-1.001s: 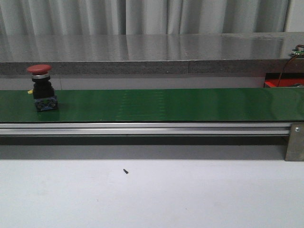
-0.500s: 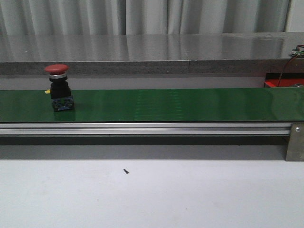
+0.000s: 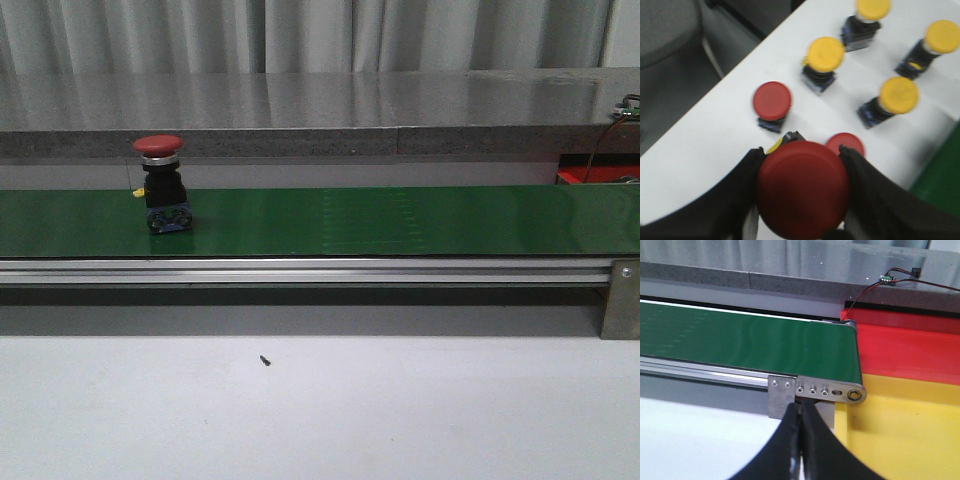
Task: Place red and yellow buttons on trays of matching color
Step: 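Set the second red button on the belt, release, withdraw left gripper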
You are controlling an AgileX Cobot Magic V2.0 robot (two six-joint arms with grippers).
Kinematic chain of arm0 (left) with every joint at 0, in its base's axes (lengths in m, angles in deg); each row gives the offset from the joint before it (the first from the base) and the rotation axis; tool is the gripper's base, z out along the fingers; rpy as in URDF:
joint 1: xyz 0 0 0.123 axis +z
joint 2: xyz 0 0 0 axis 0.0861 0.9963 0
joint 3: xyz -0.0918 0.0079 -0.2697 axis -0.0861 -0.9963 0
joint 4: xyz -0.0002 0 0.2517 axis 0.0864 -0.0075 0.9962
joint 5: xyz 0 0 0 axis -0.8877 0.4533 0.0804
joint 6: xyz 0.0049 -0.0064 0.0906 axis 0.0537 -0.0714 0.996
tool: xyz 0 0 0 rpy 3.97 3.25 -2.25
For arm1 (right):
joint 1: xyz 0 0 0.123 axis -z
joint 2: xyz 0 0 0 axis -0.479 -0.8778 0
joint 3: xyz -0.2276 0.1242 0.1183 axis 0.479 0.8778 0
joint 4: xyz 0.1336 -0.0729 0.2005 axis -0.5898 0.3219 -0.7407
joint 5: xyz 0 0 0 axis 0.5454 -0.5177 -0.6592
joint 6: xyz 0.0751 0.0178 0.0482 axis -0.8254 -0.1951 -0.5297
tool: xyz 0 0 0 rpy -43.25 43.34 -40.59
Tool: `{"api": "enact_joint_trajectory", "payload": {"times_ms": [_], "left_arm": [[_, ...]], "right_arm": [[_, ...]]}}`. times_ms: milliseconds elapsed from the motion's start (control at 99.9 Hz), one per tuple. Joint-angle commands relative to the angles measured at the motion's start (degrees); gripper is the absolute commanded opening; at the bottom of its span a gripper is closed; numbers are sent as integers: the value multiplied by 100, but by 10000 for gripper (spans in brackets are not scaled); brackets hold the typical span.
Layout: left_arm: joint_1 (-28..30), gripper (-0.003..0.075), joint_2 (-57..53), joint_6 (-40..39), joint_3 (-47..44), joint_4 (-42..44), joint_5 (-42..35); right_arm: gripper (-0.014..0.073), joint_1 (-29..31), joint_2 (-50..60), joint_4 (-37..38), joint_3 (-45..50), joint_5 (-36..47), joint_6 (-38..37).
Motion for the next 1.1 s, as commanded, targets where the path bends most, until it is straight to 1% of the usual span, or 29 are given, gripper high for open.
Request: {"api": "enact_joint_trajectory", "payload": {"times_ms": [0, 90, 200, 310, 390, 571, 731, 821, 981, 1051, 1091], "left_arm": [[-446, 42, -300, -10, 178, -83, -223], [-966, 42, -287, -10, 178, -83, -223], [-1532, 43, -206, -10, 178, -83, -404], [-1957, 43, -87, -10, 191, -83, -701], [-2124, 43, 45, -10, 306, -83, -705], [-2316, 44, 503, -10, 816, -98, -469], [-2376, 45, 875, -10, 1257, -139, 147], [-2384, 45, 982, -10, 1336, -217, 395], [-2384, 47, 996, -10, 1336, -245, 459], [-2384, 65, 1027, -10, 1336, -245, 572], [-2384, 90, 1054, -10, 1336, -245, 633]], "right_arm": [[-96, 10, 105, 91, -103, 453, 3], [-96, 10, 105, 91, -103, 453, 3], [-96, 10, 105, 91, -103, 453, 3], [-96, 10, 105, 91, -103, 453, 3], [-96, 10, 105, 91, -103, 453, 3], [-96, 10, 105, 91, -103, 453, 3], [-96, 10, 105, 91, -103, 453, 3], [-96, 10, 105, 91, -103, 453, 3], [-96, 10, 105, 91, -103, 453, 3], [-96, 10, 105, 91, -103, 453, 3], [-96, 10, 105, 91, -103, 453, 3]]}}
